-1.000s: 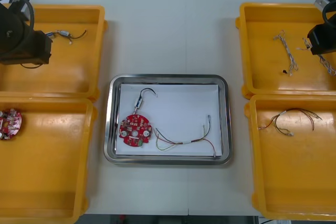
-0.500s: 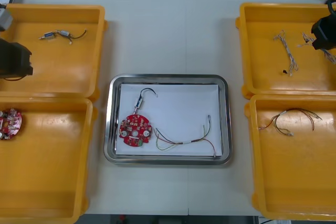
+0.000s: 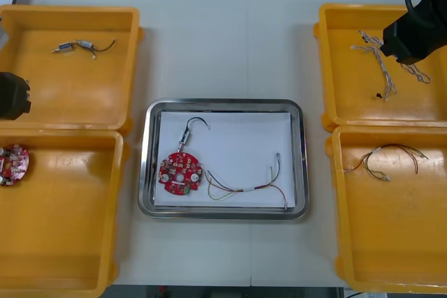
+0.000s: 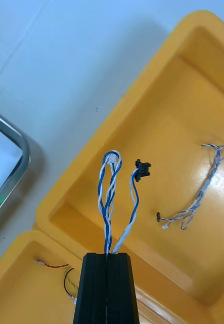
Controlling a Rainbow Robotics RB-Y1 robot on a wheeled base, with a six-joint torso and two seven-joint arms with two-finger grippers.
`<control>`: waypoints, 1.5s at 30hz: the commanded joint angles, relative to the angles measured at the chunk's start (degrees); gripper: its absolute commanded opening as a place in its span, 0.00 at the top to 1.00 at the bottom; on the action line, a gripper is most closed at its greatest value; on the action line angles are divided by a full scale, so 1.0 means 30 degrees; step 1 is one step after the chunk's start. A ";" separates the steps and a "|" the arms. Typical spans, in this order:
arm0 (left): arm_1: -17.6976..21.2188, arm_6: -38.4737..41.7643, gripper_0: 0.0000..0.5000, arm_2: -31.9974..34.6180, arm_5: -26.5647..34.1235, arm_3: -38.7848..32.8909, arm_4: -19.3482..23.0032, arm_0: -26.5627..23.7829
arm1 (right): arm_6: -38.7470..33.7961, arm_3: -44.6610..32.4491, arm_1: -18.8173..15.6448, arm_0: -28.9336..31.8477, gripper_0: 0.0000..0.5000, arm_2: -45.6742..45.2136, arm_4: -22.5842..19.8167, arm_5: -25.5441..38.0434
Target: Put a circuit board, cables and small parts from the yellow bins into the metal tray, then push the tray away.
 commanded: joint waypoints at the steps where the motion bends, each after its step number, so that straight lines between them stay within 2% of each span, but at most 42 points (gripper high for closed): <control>1: 0.0881 -0.1073 1.00 0.0710 0.0128 -0.0809 0.0268 0.0566 | 0.0742 -0.2444 -0.0305 0.0731 1.00 0.1193 -0.0461 0.0066; 8: 0.0910 -0.0985 1.00 0.0798 0.0128 -0.1248 0.0209 0.1005 | 0.0830 -0.4349 -0.0129 0.0848 1.00 0.3185 -0.0666 0.0066; 19: 0.0881 -0.1044 1.00 0.0798 0.0128 -0.1248 0.0209 0.1005 | 0.1093 -0.5140 -0.0012 0.0848 1.00 0.6056 -0.0930 -0.0390; 35: 0.0881 -0.1249 1.00 0.0798 0.0128 -0.1278 0.0151 0.1034 | 0.1240 -0.5198 0.0047 0.0643 1.00 1.0216 0.0125 -0.4315; 45: 0.0881 -0.1307 1.00 0.0798 0.0128 -0.1336 0.0151 0.1152 | 0.1416 -0.3968 0.0340 -0.0588 1.00 1.3673 0.0271 -0.6747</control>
